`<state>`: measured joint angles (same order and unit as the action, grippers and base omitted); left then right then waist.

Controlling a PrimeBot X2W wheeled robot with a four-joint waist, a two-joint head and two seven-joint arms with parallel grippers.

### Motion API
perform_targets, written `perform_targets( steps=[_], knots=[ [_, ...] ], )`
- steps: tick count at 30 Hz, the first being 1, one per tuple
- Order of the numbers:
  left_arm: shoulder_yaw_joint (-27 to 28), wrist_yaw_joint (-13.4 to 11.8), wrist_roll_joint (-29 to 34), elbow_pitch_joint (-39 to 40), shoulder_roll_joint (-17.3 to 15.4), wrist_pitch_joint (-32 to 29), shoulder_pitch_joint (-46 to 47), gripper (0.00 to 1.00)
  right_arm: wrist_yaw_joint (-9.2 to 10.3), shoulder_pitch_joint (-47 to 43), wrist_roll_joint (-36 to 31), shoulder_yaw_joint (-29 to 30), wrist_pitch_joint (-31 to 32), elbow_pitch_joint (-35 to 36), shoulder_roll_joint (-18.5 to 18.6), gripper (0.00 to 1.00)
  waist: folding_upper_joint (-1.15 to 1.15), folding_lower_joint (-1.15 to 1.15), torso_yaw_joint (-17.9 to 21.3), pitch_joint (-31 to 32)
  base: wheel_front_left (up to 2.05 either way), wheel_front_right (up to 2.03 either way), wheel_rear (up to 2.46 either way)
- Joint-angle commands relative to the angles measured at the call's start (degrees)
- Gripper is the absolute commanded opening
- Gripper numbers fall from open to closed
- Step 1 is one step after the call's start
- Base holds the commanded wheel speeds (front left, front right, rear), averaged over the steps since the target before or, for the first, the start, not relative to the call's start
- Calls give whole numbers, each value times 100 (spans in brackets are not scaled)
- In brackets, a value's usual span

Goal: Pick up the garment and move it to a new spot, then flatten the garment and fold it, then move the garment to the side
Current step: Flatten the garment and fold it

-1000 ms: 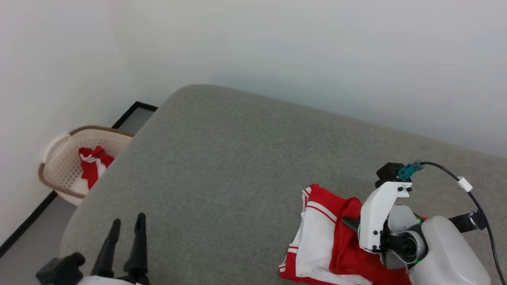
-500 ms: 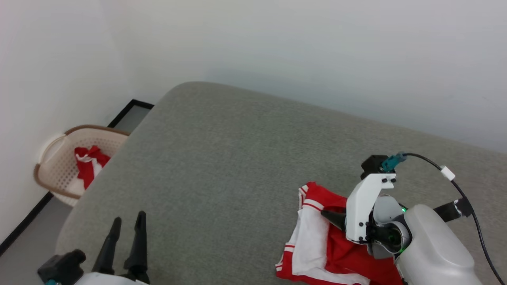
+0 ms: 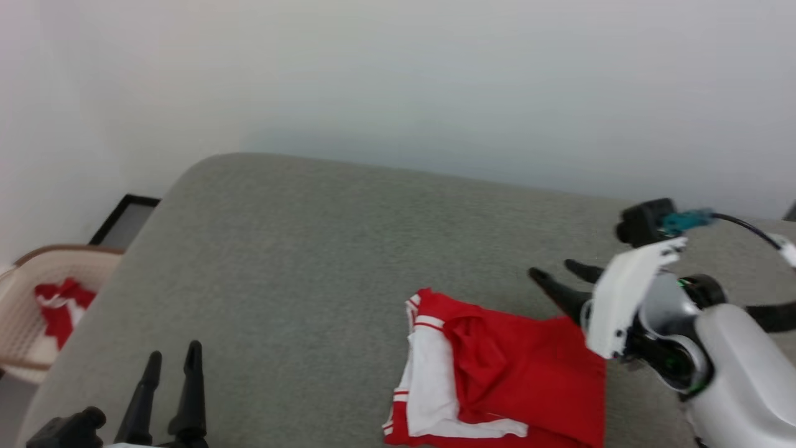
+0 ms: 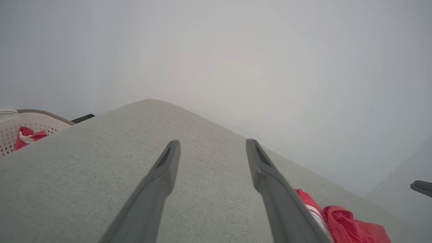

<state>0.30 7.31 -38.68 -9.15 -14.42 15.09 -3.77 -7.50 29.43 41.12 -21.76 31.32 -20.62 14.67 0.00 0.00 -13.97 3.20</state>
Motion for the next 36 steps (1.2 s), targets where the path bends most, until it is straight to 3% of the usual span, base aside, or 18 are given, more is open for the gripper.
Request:
perform_targets(
  steps=[1, 9, 17, 26, 36],
  knots=[
    [33, 17, 63, 47, -21, 3, -41, 100, 3, -147, 59, -21, -162, 137, 110, 100, 0, 0, 350, 44, 0, 0, 0],
    [86, 12, 262, 142, -21, 3, -198, 100, 2, -720, 4, -89, -1501, 883, 934, 100, 0, 0, 842, 108, 0, 0, 0],
    [80, 13, 389, 102, -118, 3, -305, 100, 2, -1430, -212, 116, -2830, 984, 1458, 100, 0, 0, 1126, 153, 0, 0, 0],
    [80, 16, 421, 12, -194, 3, -415, 100, 2, -2210, -420, 534, -3631, 859, 1467, 100, 0, 0, 1270, 214, 0, 0, 0],
    [119, 17, 433, -87, -315, 3, -414, 100, 2, -2911, -461, 978, -3987, 951, 1252, 100, 0, 0, 1292, 268, 0, 0, 0]
  ],
)
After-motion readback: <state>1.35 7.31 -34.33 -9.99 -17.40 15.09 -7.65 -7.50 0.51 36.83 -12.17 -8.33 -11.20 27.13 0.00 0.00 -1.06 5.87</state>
